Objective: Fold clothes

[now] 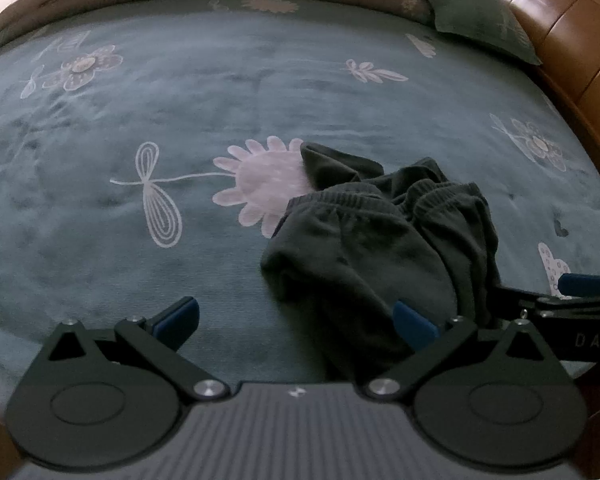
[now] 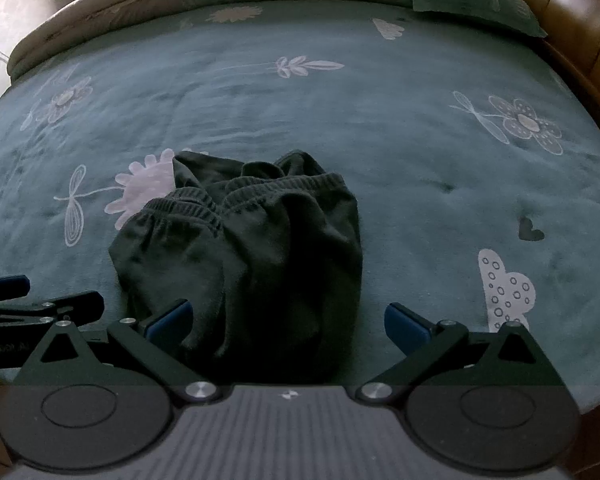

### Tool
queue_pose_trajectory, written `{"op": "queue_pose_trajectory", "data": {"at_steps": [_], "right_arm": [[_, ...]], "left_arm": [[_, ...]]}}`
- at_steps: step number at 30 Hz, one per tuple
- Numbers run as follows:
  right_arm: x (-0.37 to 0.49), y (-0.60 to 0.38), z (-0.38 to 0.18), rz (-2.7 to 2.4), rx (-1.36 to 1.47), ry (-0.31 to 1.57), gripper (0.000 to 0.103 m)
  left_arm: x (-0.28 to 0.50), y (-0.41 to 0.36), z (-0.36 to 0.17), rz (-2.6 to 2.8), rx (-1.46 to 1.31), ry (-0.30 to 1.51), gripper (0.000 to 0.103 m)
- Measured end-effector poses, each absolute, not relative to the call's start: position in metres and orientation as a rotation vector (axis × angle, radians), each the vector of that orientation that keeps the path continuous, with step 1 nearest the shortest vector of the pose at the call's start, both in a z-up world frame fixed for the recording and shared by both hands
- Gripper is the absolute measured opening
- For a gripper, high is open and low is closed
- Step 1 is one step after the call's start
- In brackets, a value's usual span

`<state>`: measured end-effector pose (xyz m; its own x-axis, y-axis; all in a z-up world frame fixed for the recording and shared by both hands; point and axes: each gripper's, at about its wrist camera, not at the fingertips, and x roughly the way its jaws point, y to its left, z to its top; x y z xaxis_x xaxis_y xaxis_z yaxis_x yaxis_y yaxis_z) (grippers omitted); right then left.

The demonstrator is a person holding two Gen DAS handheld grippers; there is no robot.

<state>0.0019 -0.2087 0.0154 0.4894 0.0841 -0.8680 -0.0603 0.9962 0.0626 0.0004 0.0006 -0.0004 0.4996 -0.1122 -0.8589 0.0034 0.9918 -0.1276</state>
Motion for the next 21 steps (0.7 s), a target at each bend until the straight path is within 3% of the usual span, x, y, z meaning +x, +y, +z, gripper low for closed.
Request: {"op": "queue_pose_trajectory", "data": {"at_steps": [21], "right_arm": [[0.0052, -0.2054, 0.0117, 0.09, 0.022, 1.062, 0.103]], "left_arm": [[0.0036, 0.0046, -0.0039, -0.068, -0.107, 1.059, 0.102]]}}
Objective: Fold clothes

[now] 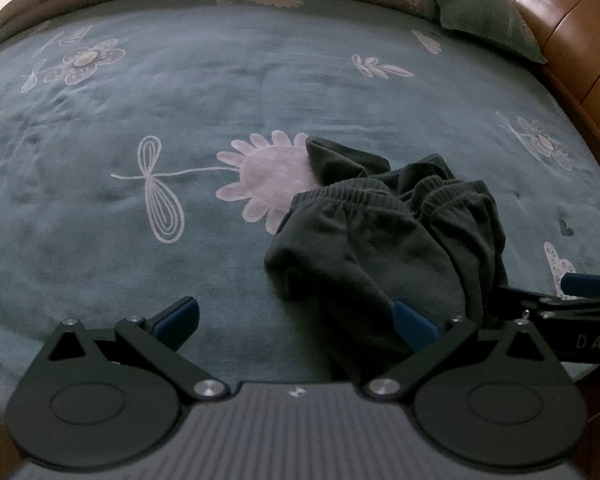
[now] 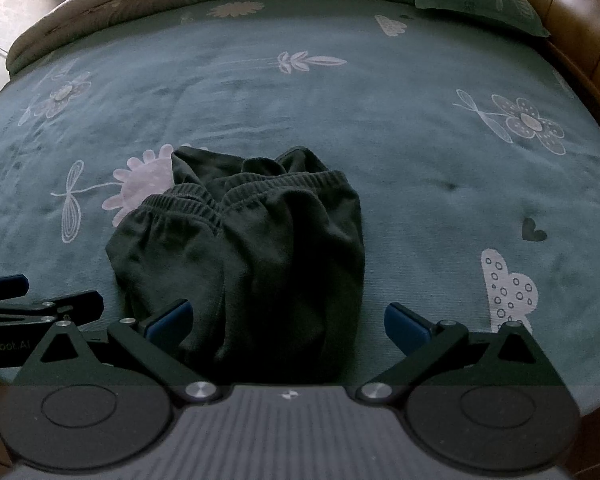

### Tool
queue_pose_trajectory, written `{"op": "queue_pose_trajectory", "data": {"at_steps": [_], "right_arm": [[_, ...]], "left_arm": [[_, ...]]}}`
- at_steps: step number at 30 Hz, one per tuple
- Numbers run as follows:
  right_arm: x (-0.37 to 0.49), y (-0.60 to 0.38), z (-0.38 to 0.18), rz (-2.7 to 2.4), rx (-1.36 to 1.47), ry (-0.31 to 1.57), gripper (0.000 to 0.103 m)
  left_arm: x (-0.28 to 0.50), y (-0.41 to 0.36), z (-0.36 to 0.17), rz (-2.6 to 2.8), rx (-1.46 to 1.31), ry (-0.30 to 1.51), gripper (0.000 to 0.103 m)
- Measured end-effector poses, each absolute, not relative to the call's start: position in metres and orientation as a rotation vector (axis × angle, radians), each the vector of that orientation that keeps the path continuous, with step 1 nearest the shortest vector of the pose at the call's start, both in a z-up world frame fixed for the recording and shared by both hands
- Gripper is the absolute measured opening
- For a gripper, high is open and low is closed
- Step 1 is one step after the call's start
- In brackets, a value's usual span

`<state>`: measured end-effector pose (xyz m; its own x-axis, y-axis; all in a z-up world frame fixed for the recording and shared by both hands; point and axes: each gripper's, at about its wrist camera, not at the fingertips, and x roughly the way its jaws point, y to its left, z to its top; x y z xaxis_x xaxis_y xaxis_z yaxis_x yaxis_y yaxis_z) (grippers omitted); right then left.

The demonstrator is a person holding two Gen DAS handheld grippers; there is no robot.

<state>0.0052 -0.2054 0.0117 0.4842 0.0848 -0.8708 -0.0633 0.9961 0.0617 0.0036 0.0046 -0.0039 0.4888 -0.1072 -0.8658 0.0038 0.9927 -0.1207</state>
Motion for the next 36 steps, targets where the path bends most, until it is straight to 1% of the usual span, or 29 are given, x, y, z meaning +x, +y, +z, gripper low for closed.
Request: {"op": "queue_pose_trajectory", "data": {"at_steps": [36], "right_arm": [[0.0103, -0.198, 0.0137, 0.096, 0.008, 1.06, 0.103]], "left_arm": [[0.0074, 0.0126, -0.0074, -0.058, -0.096, 1.044, 0.102]]}}
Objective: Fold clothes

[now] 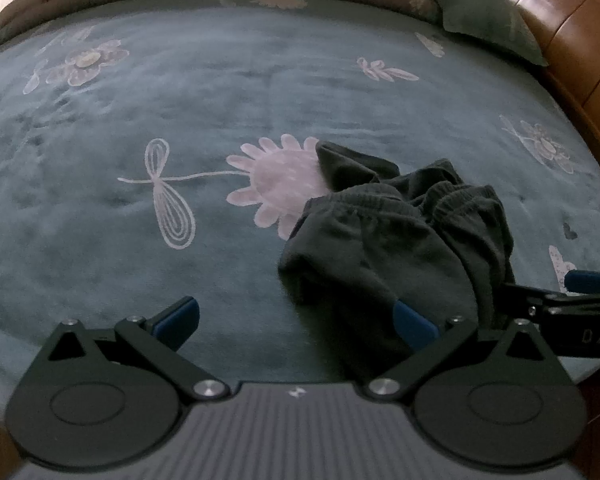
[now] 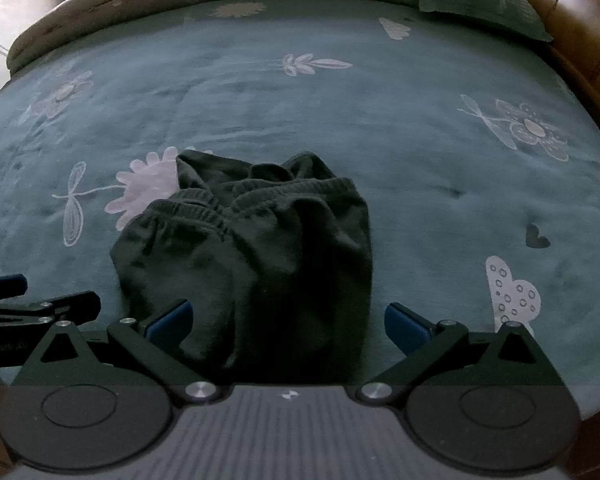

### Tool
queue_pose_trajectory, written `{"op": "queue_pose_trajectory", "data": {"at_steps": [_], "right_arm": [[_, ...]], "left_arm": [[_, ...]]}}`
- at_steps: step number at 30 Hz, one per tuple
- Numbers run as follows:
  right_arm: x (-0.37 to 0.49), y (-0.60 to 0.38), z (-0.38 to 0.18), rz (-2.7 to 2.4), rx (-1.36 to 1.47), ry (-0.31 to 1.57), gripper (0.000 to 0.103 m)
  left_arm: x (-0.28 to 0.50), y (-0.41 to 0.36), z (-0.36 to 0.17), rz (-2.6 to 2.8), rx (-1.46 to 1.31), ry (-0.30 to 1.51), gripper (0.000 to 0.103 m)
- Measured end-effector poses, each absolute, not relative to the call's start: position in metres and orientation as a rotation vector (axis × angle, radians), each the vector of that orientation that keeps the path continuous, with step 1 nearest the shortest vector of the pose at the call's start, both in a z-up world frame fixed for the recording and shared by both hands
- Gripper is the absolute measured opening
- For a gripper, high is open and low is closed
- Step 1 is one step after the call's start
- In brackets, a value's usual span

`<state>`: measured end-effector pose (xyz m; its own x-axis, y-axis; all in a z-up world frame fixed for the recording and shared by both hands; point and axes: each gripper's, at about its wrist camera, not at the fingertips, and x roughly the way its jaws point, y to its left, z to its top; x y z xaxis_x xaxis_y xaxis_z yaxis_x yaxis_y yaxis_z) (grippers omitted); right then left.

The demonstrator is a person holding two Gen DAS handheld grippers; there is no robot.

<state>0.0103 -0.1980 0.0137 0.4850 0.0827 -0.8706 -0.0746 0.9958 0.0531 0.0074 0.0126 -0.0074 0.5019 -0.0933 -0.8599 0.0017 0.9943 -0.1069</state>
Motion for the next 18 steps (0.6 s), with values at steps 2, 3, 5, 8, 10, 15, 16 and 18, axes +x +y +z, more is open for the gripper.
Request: {"op": "queue_pose_trajectory", "data": {"at_steps": [2, 3, 5, 8, 10, 15, 16, 18], "right_arm": [[0.011, -0.196, 0.014, 0.092, 0.011, 1.061, 0.103], [0.012, -0.195, 0.014, 0.092, 0.016, 1.06, 0.103], [0.012, -0.194, 0.015, 0.096, 0.03, 1.053, 0.103], [0.013, -0.195, 0.018, 0.09, 0.053, 1.034, 0.103], [0.016, -0.195, 0.02, 0.081, 0.058, 1.023, 0.103], [0.017, -0.194, 0.021, 0.076, 0.082, 1.022, 0.103], [0.017, -0.193, 0.02, 0.08, 0.091, 1.025, 0.103], [0.016, -0.192, 0.017, 0.087, 0.122, 1.036, 0.103]], "left_arm": [[0.007, 0.014, -0.007, -0.059, -0.085, 1.033, 0.102], [0.007, 0.015, -0.007, -0.061, -0.084, 1.027, 0.102], [0.006, 0.017, -0.006, -0.064, -0.081, 1.011, 0.102], [0.006, 0.024, -0.004, -0.051, -0.079, 0.98, 0.102], [0.007, 0.03, -0.002, -0.035, -0.083, 0.951, 0.102], [0.01, 0.046, 0.0, -0.002, -0.063, 0.892, 0.102], [0.011, 0.049, -0.001, 0.0, -0.058, 0.89, 0.102], [0.013, 0.053, -0.004, -0.001, -0.051, 0.895, 0.102]]}}
